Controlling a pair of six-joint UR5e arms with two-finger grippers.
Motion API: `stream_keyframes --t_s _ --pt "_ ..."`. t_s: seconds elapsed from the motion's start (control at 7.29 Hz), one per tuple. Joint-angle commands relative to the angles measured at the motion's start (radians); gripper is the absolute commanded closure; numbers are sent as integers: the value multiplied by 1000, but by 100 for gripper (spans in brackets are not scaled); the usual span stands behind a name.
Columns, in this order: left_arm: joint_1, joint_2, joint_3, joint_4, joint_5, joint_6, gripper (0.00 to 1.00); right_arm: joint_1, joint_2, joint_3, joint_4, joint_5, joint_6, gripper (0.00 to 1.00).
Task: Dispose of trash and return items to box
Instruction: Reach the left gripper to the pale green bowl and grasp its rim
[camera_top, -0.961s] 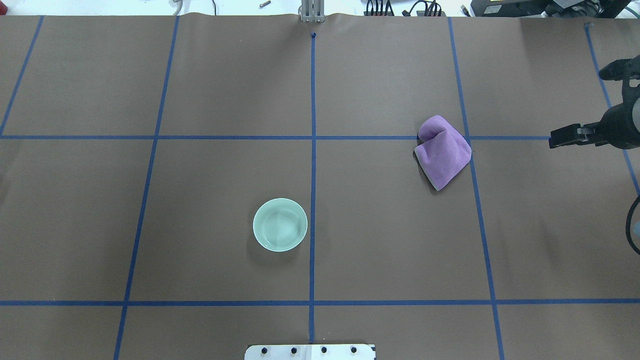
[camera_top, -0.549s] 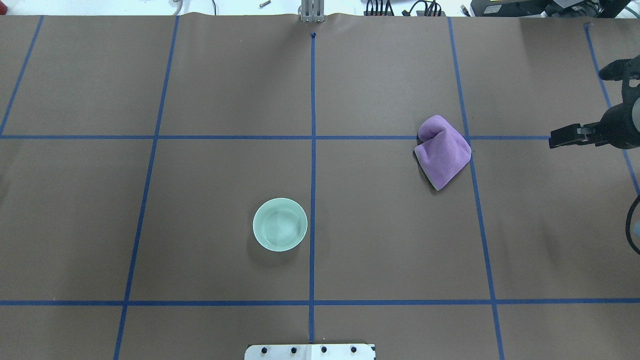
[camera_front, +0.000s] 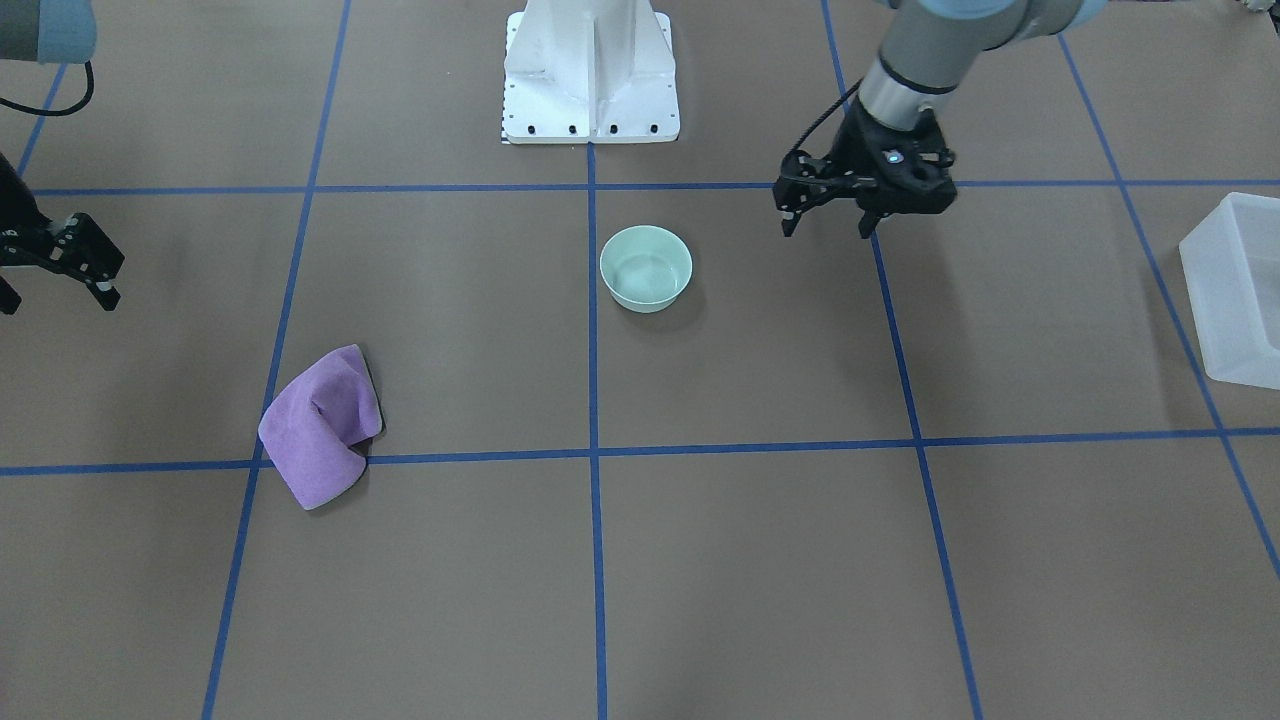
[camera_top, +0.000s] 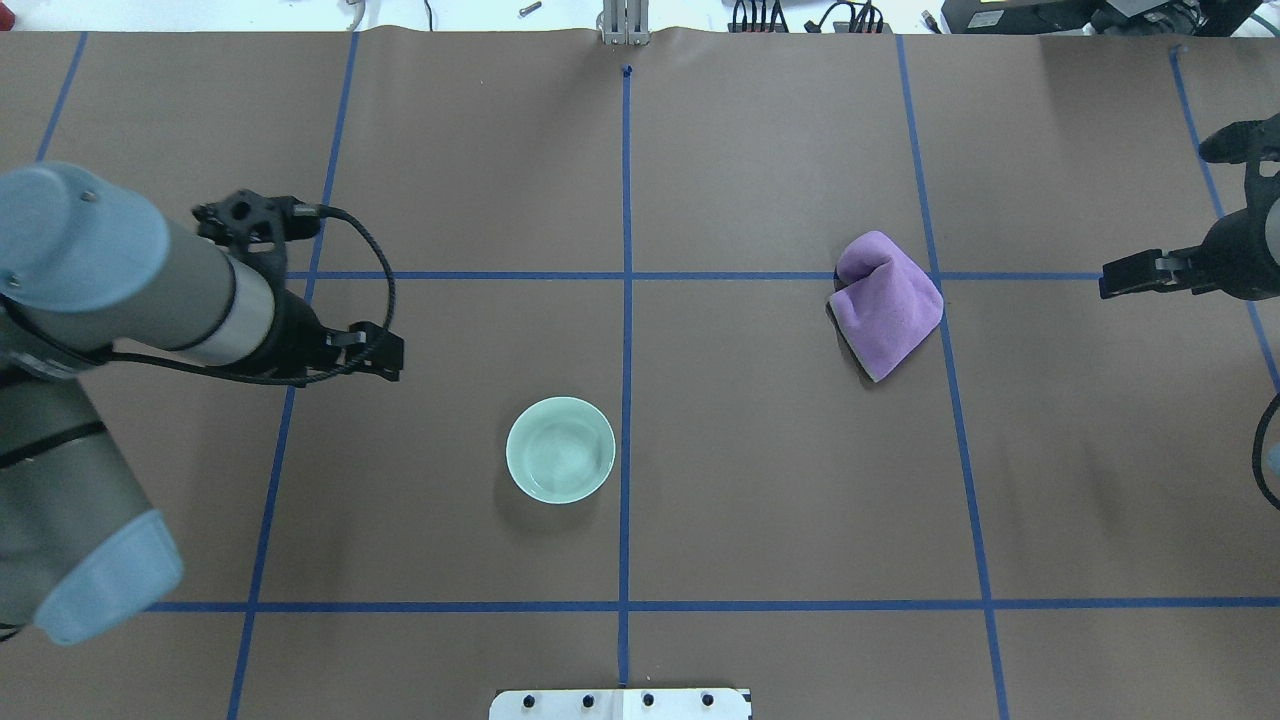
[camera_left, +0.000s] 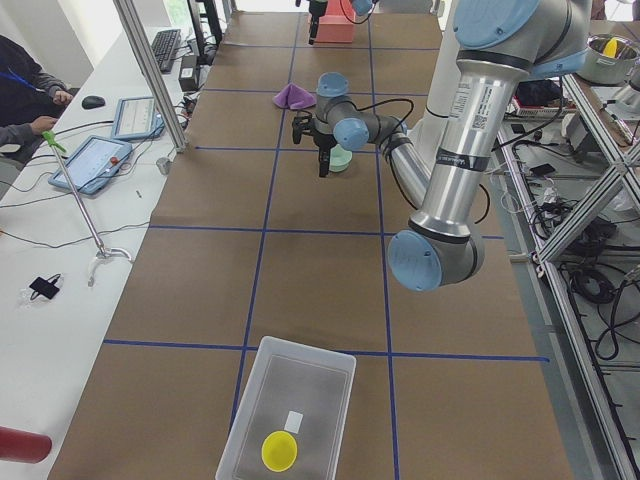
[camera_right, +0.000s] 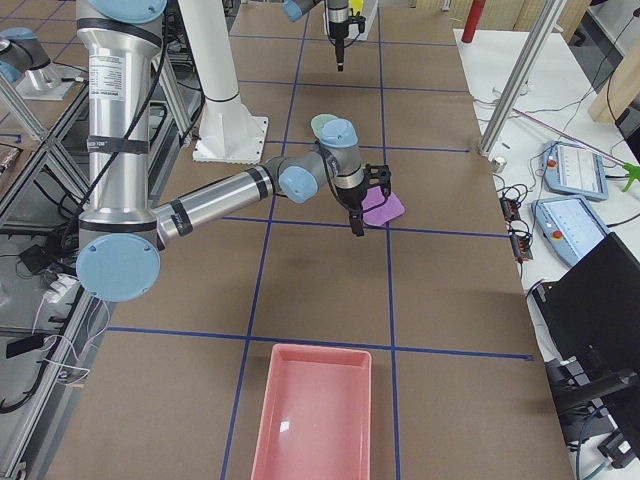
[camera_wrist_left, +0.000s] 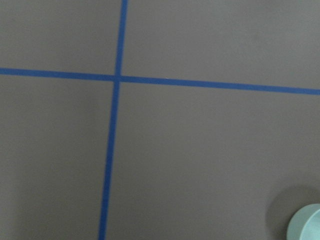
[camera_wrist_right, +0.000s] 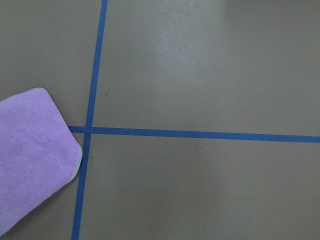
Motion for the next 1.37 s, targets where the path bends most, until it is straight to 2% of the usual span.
stream_keyframes --t_s 0.0,0.41,0.55,0.69,0.82,0.96,1.24 --pt "125 -87 104 -6 101 -58 2 0 1 1 0 0 0 0" --pt "188 -142 186 -19 136 -95 2 0 0 -2 0 0 0 0" --pt "197 -150 230 -78 160 -95 3 0 0 -5 0 0 0 0" --pt "204 -152 285 -161 171 -95 9 0 0 -6 0 0 0 0" --pt "204 -162 314 -202 171 -95 22 0 0 -9 2 0 0 0" --pt "205 -168 315 -203 171 -95 43 0 0 -9 0 0 0 0" --pt "205 -173 310 -203 171 -93 100 0 0 -9 0 0 0 0"
